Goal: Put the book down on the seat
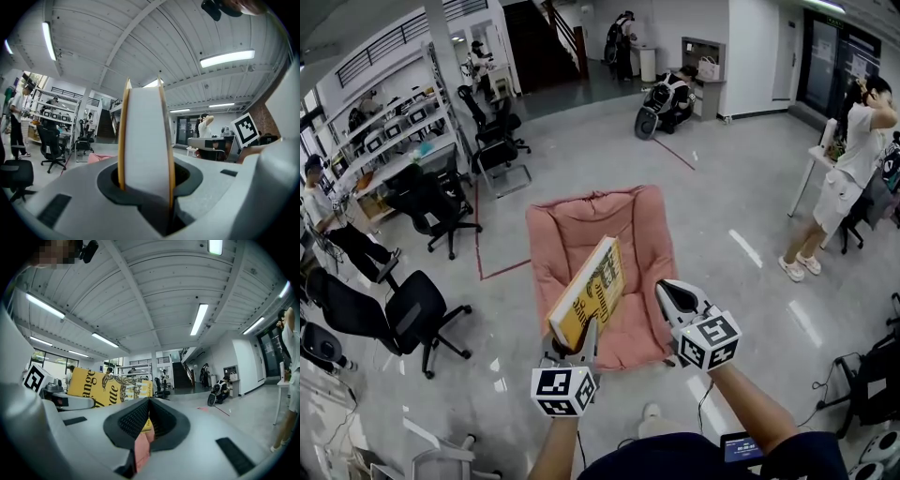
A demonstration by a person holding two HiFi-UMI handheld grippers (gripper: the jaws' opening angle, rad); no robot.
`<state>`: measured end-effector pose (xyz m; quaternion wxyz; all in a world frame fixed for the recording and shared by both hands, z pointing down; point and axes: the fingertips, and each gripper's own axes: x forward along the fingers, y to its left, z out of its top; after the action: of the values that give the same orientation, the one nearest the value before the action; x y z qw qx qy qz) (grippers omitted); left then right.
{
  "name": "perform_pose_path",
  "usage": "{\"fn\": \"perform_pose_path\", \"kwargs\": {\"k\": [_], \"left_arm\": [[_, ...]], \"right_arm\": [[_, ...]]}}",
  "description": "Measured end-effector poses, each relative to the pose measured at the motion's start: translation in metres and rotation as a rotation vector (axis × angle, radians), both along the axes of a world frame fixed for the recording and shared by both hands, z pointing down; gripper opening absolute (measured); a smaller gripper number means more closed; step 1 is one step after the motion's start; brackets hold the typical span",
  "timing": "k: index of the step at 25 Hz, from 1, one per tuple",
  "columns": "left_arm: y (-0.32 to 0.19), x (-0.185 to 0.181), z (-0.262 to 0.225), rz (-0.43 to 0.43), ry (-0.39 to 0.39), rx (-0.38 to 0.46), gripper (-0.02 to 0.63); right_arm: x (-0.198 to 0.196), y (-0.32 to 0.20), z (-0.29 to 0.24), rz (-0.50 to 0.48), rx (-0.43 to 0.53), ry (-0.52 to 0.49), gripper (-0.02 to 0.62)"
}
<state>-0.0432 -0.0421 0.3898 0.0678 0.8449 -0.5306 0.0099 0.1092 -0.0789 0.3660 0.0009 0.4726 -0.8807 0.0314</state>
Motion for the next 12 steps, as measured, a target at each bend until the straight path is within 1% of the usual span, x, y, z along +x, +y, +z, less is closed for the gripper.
{"fn": "perform_pose_path", "kwargs": {"k": [12], "left_arm": [[-0.035,0.018,0.002,-0.029,-0.015,-0.016,0.147]], "right_arm": [[0.02,-0.04,0.002,-0.017,-0.006,-0.008,0.018]]}}
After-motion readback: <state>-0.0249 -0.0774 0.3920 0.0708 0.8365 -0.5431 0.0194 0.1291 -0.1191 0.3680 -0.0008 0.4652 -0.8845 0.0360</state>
